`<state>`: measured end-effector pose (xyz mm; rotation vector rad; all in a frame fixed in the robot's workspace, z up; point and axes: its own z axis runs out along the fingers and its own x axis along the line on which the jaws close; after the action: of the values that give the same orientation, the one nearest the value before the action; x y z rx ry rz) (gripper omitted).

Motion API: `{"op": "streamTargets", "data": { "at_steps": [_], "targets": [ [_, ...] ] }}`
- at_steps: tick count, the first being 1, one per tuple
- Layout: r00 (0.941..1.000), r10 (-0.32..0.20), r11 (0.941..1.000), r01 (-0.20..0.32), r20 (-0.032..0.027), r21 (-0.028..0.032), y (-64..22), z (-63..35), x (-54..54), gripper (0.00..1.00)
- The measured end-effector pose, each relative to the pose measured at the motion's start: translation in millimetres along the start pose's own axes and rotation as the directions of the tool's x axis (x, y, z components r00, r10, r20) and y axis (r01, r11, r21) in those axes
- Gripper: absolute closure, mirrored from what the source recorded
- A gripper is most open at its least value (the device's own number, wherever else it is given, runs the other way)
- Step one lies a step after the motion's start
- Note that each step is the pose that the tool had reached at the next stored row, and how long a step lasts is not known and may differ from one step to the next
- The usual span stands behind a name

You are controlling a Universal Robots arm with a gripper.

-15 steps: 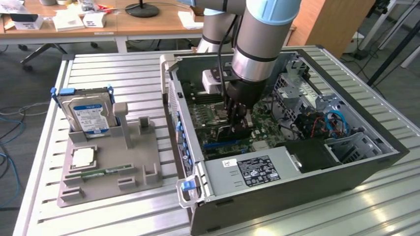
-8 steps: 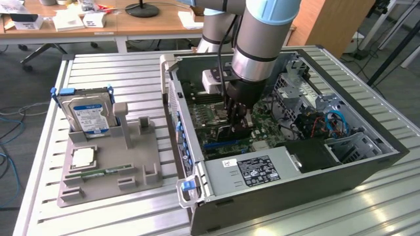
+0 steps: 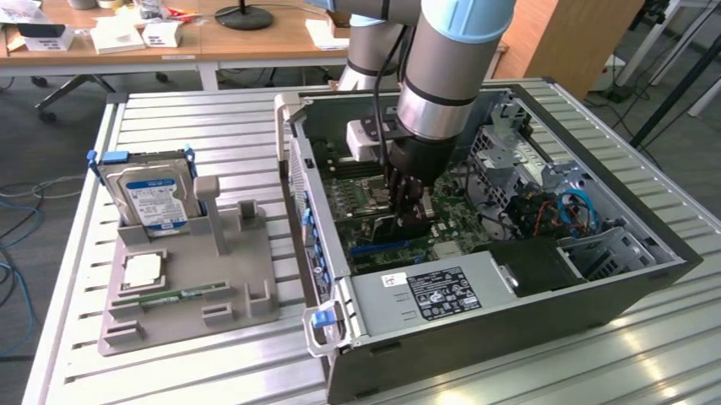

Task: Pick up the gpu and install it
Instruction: 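Insert the gpu into the slot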

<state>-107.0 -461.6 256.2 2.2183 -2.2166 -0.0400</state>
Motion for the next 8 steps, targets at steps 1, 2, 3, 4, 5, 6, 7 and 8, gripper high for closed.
{"op": "streamTargets", "data": {
  "at_steps": [1, 2, 3, 4, 5, 6, 7, 8],
  "targets": [
    [1.0, 0.0, 1.0, 0.0, 0.0001, 0.0001, 0.0, 0.2, 0.0, 0.74],
    [1.0, 0.0, 1.0, 0.0, 0.0002, 0.0001, 0.0, 0.3, 0.0, 0.74],
    [1.0, 0.0, 1.0, 0.0, 0.0001, 0.0, 0.0, 0.3, 0.0, 0.74],
    [1.0, 0.0, 1.0, 0.0, 0.0001, 0.0, 0.0, 0.4, 0.0, 0.74],
    [1.0, 0.0, 1.0, 0.0, 0.0002, 0.0, 0.0, 0.4, 0.0, 0.74],
    [1.0, 0.0, 1.0, 0.0, 0.0002, 0.0001, 0.0, 0.4, 0.0, 0.74],
    [1.0, 0.0, 1.0, 0.0, 0.0001, 0.0, 0.0, 0.4, -0.1, 0.74],
    [1.0, 0.0, 1.0, 0.0, 0.0005, 0.0003, -0.1, 0.6, -0.4, 0.74]
  ]
}}
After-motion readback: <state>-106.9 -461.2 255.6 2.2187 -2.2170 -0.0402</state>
